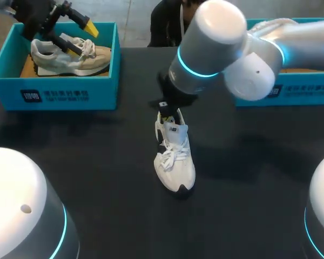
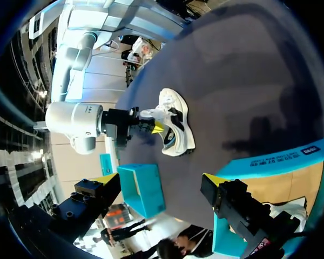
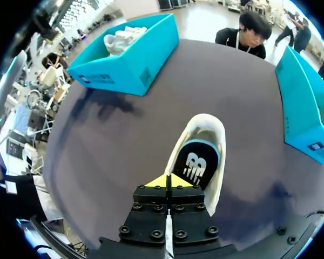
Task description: Take the shoe out of the shoebox, open the shoe tongue, remove and reinsert the insole, then place the shoe into the shoebox
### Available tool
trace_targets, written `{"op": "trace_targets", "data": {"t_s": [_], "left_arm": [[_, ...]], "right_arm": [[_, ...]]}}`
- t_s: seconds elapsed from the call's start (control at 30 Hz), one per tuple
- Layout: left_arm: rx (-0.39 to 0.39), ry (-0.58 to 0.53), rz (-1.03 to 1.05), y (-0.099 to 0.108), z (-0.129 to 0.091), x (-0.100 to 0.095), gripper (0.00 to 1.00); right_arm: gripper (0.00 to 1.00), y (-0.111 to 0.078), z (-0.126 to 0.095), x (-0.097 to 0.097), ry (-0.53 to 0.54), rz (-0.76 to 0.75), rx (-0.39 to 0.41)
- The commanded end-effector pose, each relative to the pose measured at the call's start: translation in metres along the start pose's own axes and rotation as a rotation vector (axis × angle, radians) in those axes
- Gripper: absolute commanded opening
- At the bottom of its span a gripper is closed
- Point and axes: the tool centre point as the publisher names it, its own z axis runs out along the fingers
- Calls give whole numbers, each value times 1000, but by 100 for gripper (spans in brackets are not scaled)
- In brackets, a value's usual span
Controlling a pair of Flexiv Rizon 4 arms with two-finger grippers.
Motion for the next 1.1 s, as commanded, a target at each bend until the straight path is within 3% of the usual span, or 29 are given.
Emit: {"op": "trace_targets", "data": {"t_s": [0.03, 0.3, 0.7, 1.1], "left_arm": [[-3, -1, 11, -5, -9, 0, 100], [-25, -35, 34, -16, -24, -6, 100], [-24, -31, 40, -16, -29, -7, 100], [-37, -10, 40, -22, -34, -14, 100]], "right_arm": [[0, 1, 6, 10, -87, 15, 22], [0, -5, 10, 12, -116, 54, 68], [0, -2, 7, 6, -95, 74, 29], [0, -2, 5, -17, -154, 104, 39]]}}
